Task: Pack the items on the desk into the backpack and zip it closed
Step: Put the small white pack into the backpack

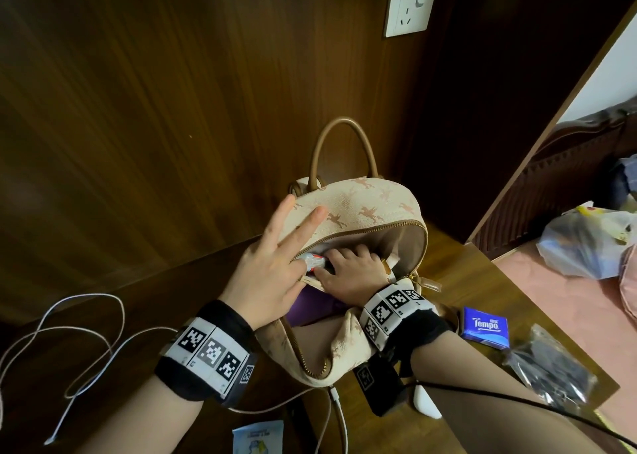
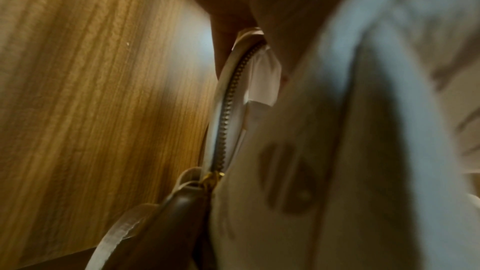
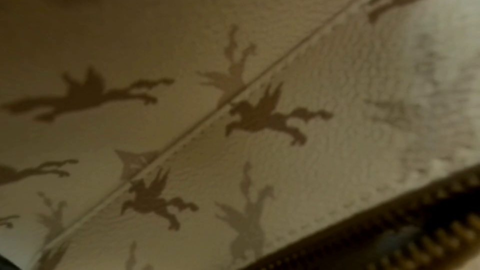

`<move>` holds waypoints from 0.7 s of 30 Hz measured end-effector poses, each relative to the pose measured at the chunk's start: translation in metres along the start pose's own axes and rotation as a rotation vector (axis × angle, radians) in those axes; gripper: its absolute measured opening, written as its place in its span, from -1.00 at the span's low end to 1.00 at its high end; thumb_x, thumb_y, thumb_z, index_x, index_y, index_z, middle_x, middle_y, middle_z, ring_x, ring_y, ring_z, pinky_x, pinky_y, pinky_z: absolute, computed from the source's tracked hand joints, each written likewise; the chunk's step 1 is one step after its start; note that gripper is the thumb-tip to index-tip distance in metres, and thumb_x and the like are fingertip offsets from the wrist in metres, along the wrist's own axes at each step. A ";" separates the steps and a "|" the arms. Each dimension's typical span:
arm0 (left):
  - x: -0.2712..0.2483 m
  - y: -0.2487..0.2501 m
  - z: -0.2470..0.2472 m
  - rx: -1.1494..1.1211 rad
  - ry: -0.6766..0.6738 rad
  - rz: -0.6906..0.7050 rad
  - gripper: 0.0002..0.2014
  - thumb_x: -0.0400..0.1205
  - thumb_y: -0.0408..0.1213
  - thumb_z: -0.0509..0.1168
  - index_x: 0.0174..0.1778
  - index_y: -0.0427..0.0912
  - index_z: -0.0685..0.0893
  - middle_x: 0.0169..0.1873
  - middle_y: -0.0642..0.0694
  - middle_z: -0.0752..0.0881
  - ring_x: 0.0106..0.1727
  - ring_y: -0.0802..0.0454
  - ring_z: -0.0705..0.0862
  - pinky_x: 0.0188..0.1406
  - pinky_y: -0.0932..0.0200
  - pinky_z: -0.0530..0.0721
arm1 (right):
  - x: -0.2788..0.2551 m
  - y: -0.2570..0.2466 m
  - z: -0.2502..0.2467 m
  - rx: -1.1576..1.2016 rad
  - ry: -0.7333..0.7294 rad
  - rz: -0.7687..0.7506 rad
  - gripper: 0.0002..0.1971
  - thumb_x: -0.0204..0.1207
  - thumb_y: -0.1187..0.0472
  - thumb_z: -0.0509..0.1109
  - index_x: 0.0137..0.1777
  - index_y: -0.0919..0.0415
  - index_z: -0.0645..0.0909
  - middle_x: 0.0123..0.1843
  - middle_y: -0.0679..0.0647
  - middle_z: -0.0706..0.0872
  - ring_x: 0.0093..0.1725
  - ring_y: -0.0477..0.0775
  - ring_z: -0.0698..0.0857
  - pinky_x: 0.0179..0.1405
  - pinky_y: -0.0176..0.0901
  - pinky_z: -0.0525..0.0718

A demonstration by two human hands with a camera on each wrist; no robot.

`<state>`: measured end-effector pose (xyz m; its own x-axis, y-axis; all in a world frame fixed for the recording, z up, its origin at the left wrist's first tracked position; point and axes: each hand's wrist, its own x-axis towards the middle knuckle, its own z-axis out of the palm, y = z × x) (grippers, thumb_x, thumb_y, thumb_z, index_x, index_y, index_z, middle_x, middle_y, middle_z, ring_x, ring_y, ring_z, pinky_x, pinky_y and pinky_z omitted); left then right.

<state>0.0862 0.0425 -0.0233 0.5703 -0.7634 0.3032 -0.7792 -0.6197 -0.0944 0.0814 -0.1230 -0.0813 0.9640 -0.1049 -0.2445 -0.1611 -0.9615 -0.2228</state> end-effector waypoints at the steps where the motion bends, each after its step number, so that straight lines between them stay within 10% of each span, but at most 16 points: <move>1: 0.000 0.000 0.000 -0.006 0.003 0.003 -0.84 0.42 -0.26 0.47 -0.42 -0.16 0.64 0.69 -0.06 0.05 0.68 -0.32 -0.05 -0.22 -0.05 0.75 | 0.000 0.000 0.000 -0.003 0.004 0.004 -0.49 0.61 -0.21 0.00 0.46 -0.01 0.38 0.50 0.08 0.47 0.46 0.23 0.33 0.38 0.09 0.27; 21: -0.001 -0.006 0.001 -0.046 0.002 0.050 -0.83 0.43 -0.29 0.45 -0.45 -0.18 0.62 0.69 -0.07 0.07 0.68 -0.33 -0.08 -0.14 -0.08 0.76 | -0.012 0.001 0.002 0.091 0.162 -0.098 -0.63 0.61 -0.08 0.08 0.31 -0.07 0.55 0.31 0.06 0.55 0.36 0.16 0.49 0.29 -0.03 0.40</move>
<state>0.0908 0.0469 -0.0241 0.5297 -0.7931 0.3007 -0.8180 -0.5714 -0.0661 0.0696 -0.1225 -0.0804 0.9962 -0.0580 -0.0643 -0.0758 -0.9431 -0.3239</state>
